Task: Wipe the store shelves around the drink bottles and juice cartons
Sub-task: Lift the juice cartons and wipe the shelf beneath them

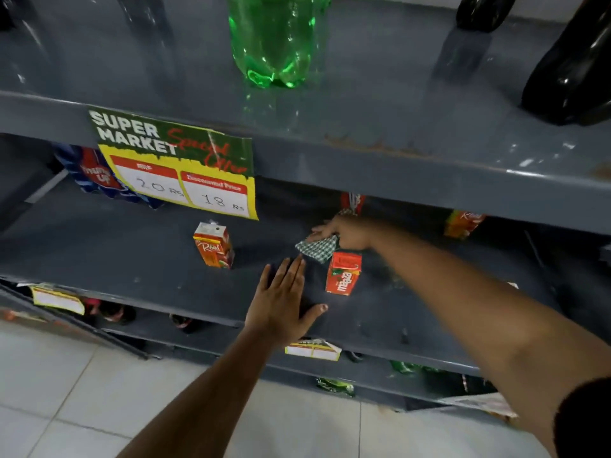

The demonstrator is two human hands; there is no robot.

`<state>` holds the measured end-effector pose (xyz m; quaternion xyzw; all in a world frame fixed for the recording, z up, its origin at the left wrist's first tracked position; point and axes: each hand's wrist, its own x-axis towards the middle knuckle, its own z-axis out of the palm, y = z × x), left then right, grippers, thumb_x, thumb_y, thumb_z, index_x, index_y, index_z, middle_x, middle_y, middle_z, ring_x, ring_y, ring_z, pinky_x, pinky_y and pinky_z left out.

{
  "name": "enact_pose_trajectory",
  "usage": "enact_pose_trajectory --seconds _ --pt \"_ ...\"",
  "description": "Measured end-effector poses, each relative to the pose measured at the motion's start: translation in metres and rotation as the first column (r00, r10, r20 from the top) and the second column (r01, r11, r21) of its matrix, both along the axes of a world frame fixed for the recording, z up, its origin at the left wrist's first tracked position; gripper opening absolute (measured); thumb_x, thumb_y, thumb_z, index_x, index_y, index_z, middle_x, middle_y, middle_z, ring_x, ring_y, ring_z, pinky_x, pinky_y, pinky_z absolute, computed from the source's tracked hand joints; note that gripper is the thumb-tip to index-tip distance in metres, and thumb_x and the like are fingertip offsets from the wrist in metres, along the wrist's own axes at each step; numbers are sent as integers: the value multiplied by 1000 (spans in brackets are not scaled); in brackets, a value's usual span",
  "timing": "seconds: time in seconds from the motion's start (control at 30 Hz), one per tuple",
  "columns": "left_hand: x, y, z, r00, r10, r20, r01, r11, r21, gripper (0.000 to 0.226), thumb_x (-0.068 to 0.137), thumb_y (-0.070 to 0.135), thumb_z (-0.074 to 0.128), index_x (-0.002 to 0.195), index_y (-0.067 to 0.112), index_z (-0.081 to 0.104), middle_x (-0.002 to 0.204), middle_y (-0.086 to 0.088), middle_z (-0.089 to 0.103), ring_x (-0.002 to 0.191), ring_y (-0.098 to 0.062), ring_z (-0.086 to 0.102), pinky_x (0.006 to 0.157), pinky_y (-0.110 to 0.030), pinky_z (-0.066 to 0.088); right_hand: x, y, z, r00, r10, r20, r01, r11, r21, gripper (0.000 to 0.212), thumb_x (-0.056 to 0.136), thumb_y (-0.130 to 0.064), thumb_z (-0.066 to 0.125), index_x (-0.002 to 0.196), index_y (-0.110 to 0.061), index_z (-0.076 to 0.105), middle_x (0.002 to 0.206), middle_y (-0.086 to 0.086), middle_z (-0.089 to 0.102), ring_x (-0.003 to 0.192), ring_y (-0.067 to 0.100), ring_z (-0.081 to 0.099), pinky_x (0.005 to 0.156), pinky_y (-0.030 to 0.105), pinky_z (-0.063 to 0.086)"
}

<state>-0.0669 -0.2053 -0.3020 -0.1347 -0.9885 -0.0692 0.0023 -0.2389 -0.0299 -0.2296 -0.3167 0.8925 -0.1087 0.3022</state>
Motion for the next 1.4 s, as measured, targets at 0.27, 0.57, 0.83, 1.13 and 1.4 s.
enact_pose_trajectory --seconds 0.27,0.57,0.83,1.13,1.4 --pt "0 1 -3 999 -9 -48 11 999 40 92 91 74 19 155 7 13 163 -6 14 150 -22 10 120 -46 2 25 80 -10 966 -257 -1 255 958 -132 79 71 26 38 128 -25 57 149 6 41 143 22 24 113 25 11" --pt "8 -1 -5 1000 -6 5 6 1000 12 97 88 79 8 155 8 7 164 -4 8 150 -21 3 121 -48 4 45 121 3 836 -547 -45 539 833 -129 50 84 -1 44 119 -31 64 134 -3 54 123 15 49 103 32 40" --pt "4 0 8 999 -39 0 39 999 2 97 89 79 11 155 9 5 164 -4 7 150 -20 1 121 -49 4 33 110 -2 822 -396 -409 483 866 132 49 87 -57 46 127 -30 52 133 12 56 119 34 54 102 48 42" --pt "0 -2 0 1000 -14 22 14 1000 -5 100 86 81 5 155 9 5 164 -4 7 150 -21 1 121 -49 4 99 81 3 793 -531 -300 584 802 125 52 95 -19 37 143 -38 32 155 13 29 134 37 40 108 51 38" --pt "1 -1 0 1000 -14 -7 14 999 30 104 83 82 0 155 8 12 164 -4 14 150 -21 8 120 -49 7 148 67 12 825 -466 -319 545 804 236 61 89 -4 47 138 -41 40 141 13 48 123 36 50 99 48 47"
